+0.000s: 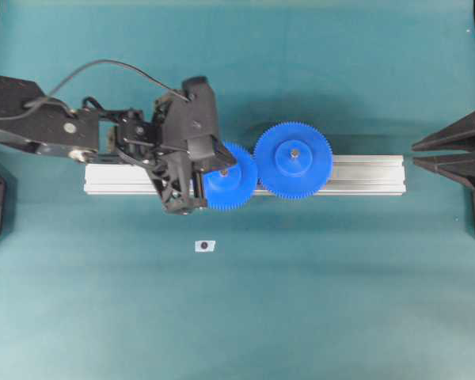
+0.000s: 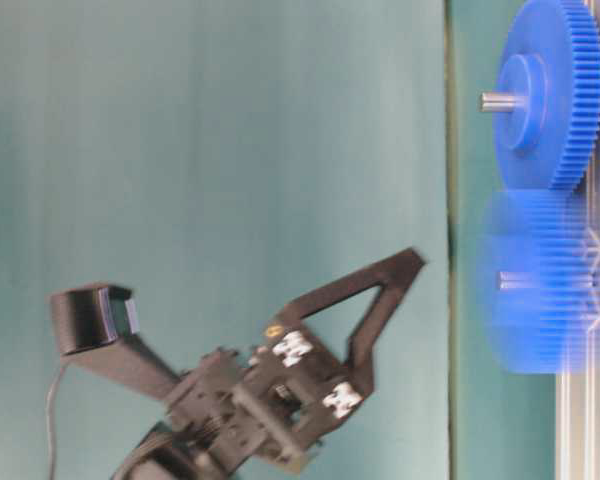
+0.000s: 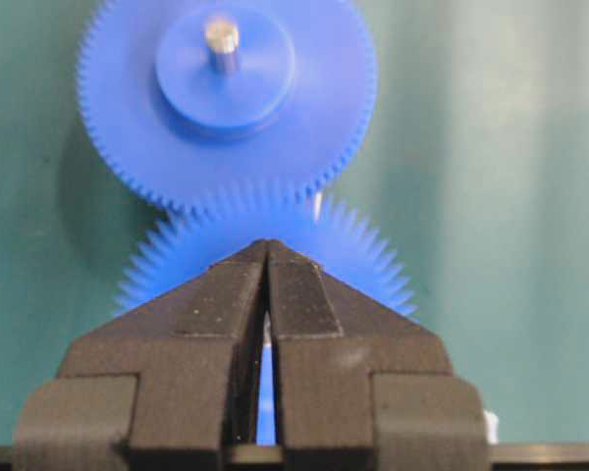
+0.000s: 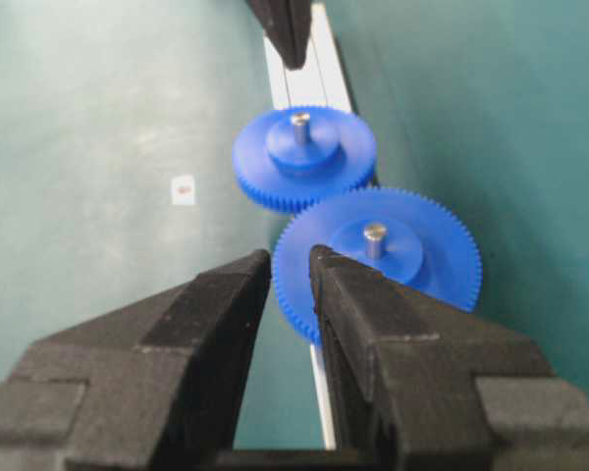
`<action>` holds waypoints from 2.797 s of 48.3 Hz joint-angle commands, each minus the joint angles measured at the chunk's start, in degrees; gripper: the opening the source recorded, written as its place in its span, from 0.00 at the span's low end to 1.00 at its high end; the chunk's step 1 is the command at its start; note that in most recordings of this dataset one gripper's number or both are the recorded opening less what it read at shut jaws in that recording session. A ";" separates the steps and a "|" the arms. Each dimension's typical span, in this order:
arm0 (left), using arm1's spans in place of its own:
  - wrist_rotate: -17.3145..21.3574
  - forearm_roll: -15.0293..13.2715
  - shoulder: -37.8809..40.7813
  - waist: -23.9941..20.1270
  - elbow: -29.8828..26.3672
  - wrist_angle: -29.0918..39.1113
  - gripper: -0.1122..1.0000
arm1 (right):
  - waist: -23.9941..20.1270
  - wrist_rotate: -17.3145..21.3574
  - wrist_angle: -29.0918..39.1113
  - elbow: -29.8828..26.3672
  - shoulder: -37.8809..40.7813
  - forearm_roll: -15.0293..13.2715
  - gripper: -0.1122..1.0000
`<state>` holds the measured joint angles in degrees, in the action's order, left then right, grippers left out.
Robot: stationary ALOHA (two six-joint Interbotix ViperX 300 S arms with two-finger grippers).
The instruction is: Find the location of the shaft and insert the small gear.
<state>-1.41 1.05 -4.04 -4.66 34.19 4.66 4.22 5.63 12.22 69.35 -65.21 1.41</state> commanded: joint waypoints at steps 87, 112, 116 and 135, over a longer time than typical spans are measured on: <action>-0.53 0.18 -22.94 5.71 10.28 0.18 0.18 | 0.09 0.35 -0.44 -0.35 -0.35 0.00 0.44; -0.70 0.18 -24.08 5.71 10.55 1.32 0.18 | 0.00 0.35 -0.44 0.44 -0.35 0.00 0.44; -0.70 0.18 -24.70 5.71 10.55 2.55 0.17 | 0.00 0.35 -0.53 0.53 -0.35 0.00 0.44; -0.70 0.18 -26.19 5.71 11.34 2.72 0.18 | 0.00 0.26 -0.44 0.53 -0.70 0.00 0.44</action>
<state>-2.02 1.05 -29.36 0.88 46.05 7.65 4.22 5.63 12.22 70.58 -66.18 1.49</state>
